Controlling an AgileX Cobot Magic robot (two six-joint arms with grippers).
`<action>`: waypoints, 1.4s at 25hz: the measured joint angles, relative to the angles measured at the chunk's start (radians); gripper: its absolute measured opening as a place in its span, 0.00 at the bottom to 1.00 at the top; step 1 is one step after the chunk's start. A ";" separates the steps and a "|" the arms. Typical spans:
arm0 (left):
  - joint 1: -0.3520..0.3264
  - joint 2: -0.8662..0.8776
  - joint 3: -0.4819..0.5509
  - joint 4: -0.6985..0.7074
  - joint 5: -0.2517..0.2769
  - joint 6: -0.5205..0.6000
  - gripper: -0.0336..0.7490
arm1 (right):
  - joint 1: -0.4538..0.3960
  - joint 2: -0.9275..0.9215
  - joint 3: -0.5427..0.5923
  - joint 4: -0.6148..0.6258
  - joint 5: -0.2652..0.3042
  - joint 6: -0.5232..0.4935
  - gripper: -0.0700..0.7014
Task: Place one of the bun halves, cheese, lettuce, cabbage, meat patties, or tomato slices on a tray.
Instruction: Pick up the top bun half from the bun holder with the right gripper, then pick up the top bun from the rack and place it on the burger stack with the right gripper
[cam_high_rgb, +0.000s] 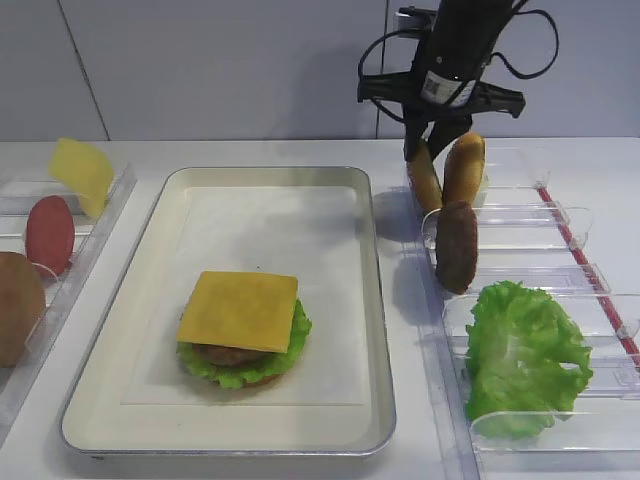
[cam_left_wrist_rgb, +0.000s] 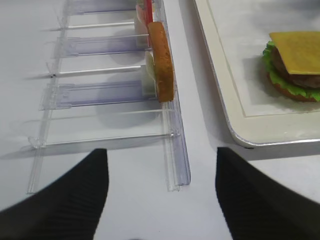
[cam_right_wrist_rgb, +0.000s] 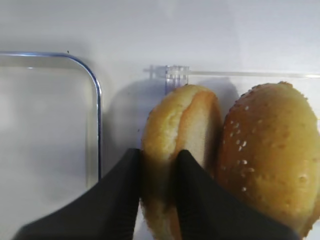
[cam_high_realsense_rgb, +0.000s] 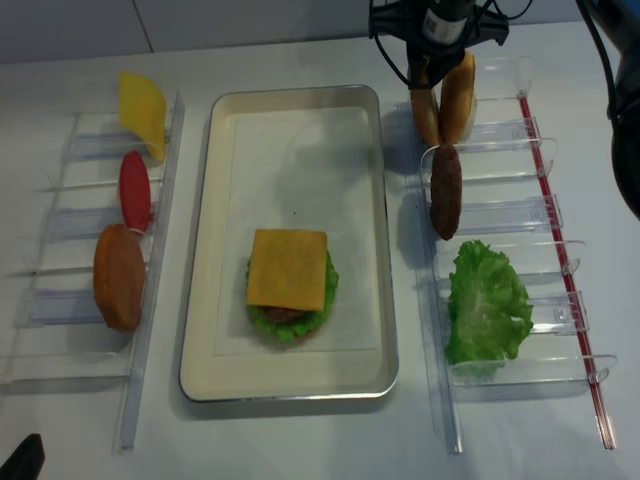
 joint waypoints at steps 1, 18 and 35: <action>0.000 0.000 0.000 0.000 0.000 0.000 0.62 | 0.000 -0.004 0.000 0.000 0.002 0.000 0.37; 0.000 0.000 0.000 0.000 0.000 0.000 0.62 | 0.002 -0.266 0.000 0.267 0.012 -0.081 0.36; 0.000 0.000 0.000 0.000 0.000 0.000 0.62 | 0.149 -0.521 0.465 0.562 0.010 -0.309 0.36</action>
